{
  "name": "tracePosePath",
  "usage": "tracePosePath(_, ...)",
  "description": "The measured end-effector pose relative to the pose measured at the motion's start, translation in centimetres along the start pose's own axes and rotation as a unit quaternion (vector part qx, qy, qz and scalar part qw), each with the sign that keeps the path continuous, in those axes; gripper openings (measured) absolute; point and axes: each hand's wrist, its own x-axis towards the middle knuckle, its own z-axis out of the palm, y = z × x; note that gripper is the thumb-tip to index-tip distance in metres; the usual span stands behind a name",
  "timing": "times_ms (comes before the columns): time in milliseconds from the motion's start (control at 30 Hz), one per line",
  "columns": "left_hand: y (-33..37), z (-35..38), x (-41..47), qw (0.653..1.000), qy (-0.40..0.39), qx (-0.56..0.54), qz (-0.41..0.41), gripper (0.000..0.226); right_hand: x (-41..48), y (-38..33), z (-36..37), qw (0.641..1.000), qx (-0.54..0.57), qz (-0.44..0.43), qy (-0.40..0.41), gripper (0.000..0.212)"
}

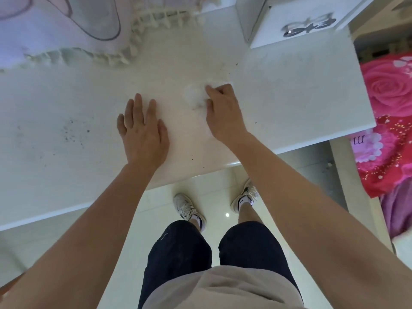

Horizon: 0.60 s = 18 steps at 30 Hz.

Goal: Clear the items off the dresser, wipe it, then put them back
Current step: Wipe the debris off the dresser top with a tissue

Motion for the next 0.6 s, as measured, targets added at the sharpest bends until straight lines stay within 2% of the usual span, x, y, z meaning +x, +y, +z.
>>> tracePosePath(133,-2.0,-0.4,0.8,0.997,-0.062,0.028,0.025,0.052,-0.3,1.7,-2.3,0.981,0.063,0.034,0.182,0.037)
tracePosePath(200,-2.3,-0.3,1.0,0.996,-0.08,0.018,0.029,0.051,-0.1,3.7,-4.0,0.962,0.044,0.088,0.253,0.037)
tracePosePath(267,-2.5,-0.3,1.2,0.996,-0.084,0.015,0.027,0.05,0.3,5.9,-5.4,0.945,0.017,0.16,0.285,0.038)
tracePosePath(333,-2.5,-0.2,1.3,0.997,-0.079,0.016,0.019,0.05,1.5,7.6,-5.9,0.937,-0.013,0.237,0.258,0.038)
tracePosePath(400,-2.4,0.0,1.2,0.997,-0.071,0.016,0.018,0.051,3.0,7.6,-5.3,0.931,-0.099,0.286,0.202,0.039)
tracePosePath(433,-2.4,0.1,1.1,0.998,-0.064,0.016,0.02,0.051,3.9,6.9,-4.6,0.936,-0.14,0.269,0.176,0.045)
tracePosePath(500,-2.6,0.2,1.2,0.998,-0.057,0.016,0.021,0.052,5.5,4.3,-2.7,0.958,-0.189,0.177,0.123,0.057)
tracePosePath(600,-2.8,0.0,1.2,0.998,-0.06,0.016,0.016,0.054,6.3,0.1,0.4,0.977,-0.208,0.044,0.029,0.065)
